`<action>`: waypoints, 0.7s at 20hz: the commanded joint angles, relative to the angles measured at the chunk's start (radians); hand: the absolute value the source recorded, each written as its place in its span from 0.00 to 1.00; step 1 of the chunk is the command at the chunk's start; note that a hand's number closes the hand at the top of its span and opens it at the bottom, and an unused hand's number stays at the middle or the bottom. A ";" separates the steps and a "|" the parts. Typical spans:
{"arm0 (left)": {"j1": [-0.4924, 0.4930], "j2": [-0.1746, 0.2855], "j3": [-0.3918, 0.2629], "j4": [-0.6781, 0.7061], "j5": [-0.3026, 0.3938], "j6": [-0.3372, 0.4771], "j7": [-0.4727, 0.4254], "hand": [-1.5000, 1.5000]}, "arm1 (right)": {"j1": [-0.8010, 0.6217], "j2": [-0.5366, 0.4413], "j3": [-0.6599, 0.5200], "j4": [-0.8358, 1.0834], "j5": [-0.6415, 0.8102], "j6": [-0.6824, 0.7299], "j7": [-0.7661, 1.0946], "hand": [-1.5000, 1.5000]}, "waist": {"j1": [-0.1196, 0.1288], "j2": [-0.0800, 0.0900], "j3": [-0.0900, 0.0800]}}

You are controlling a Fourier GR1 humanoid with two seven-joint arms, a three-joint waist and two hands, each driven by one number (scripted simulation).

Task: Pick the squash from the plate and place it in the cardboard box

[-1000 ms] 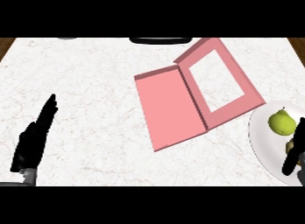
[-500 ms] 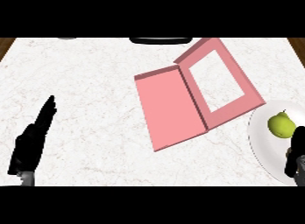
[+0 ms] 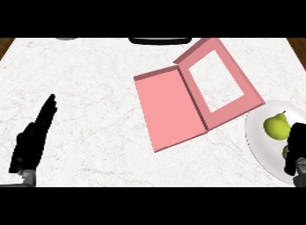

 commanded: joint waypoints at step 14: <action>0.053 0.005 0.044 -0.003 0.005 -0.037 -0.031 0.50 | 0.417 0.064 0.026 -0.818 -0.068 -0.141 -0.070 1.00 | -0.010 -0.001 0.003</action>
